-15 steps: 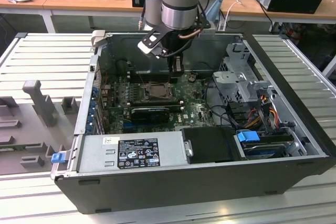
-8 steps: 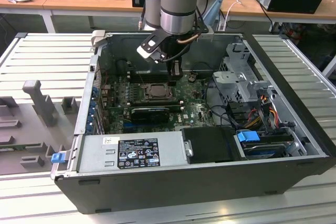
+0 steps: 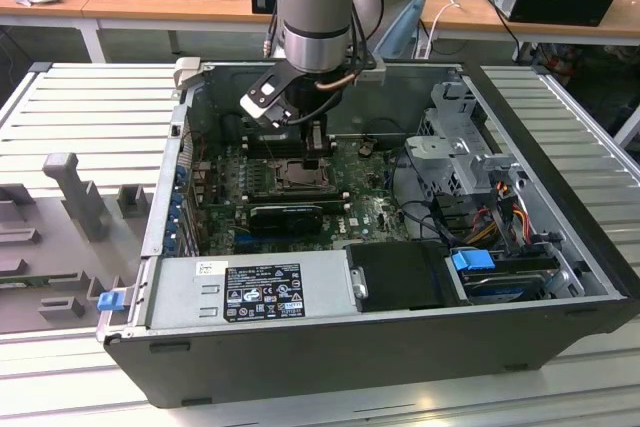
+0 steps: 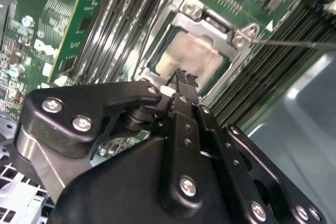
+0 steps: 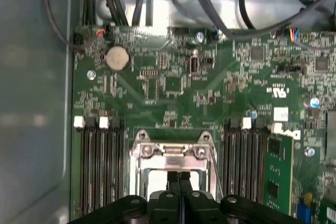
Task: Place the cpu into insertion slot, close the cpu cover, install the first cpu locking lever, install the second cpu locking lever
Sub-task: 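Close the cpu cover, then install the first cpu locking lever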
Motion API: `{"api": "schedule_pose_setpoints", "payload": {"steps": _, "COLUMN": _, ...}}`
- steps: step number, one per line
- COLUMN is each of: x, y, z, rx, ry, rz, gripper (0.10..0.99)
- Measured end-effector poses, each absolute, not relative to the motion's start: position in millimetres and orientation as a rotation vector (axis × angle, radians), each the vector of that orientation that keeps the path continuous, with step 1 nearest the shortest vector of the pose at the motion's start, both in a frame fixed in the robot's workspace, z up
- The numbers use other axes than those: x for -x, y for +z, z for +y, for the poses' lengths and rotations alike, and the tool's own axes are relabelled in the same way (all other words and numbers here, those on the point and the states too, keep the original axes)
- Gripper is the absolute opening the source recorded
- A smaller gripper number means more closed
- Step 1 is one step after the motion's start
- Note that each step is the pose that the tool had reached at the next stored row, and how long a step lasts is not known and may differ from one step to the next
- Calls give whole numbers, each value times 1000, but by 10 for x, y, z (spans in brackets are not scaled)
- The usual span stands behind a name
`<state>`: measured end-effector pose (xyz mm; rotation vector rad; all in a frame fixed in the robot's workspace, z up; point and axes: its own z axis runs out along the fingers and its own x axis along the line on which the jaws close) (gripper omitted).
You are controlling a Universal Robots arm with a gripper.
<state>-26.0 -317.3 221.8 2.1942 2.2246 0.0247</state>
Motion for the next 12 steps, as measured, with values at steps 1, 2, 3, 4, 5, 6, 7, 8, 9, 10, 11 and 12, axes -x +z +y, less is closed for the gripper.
{"api": "schedule_pose_setpoints", "payload": {"steps": 1, "x": 275, "y": 2217, "z": -3173, "rx": -2194, "ry": 25, "rz": 2225, "gripper": 106}}
{"api": "schedule_pose_setpoints", "payload": {"steps": 2, "x": 292, "y": 2217, "z": -3173, "rx": -2194, "ry": 25, "rz": 2225, "gripper": 106}}
{"api": "schedule_pose_setpoints", "payload": {"steps": 3, "x": 296, "y": 2217, "z": -3172, "rx": -2194, "ry": 25, "rz": 2225, "gripper": 106}}
{"api": "schedule_pose_setpoints", "payload": {"steps": 4, "x": 302, "y": 2217, "z": -3172, "rx": -2194, "ry": 25, "rz": 2225, "gripper": 106}}
{"api": "schedule_pose_setpoints", "payload": {"steps": 5, "x": 318, "y": 2217, "z": -3172, "rx": -2194, "ry": 25, "rz": 2225, "gripper": 106}}
{"api": "schedule_pose_setpoints", "payload": {"steps": 6, "x": 333, "y": 2217, "z": -3172, "rx": -2194, "ry": 25, "rz": 2225, "gripper": 106}}
{"api": "schedule_pose_setpoints", "payload": {"steps": 7, "x": 347, "y": 2217, "z": -3172, "rx": -2194, "ry": 25, "rz": 2225, "gripper": 106}}
{"api": "schedule_pose_setpoints", "payload": {"steps": 8, "x": 355, "y": 2217, "z": -3172, "rx": -2194, "ry": 25, "rz": 2225, "gripper": 106}}
{"api": "schedule_pose_setpoints", "payload": {"steps": 9, "x": 358, "y": 2217, "z": -3172, "rx": -2194, "ry": 25, "rz": 2225, "gripper": 106}}
{"api": "schedule_pose_setpoints", "payload": {"steps": 10, "x": 361, "y": 2218, "z": -3172, "rx": -2194, "ry": 25, "rz": 2225, "gripper": 106}}
{"api": "schedule_pose_setpoints", "payload": {"steps": 11, "x": 363, "y": 2218, "z": -3172, "rx": -2194, "ry": 25, "rz": 2225, "gripper": 106}}
{"api": "schedule_pose_setpoints", "payload": {"steps": 12, "x": 363, "y": 2218, "z": -3172, "rx": -2194, "ry": 25, "rz": 2225, "gripper": 106}}
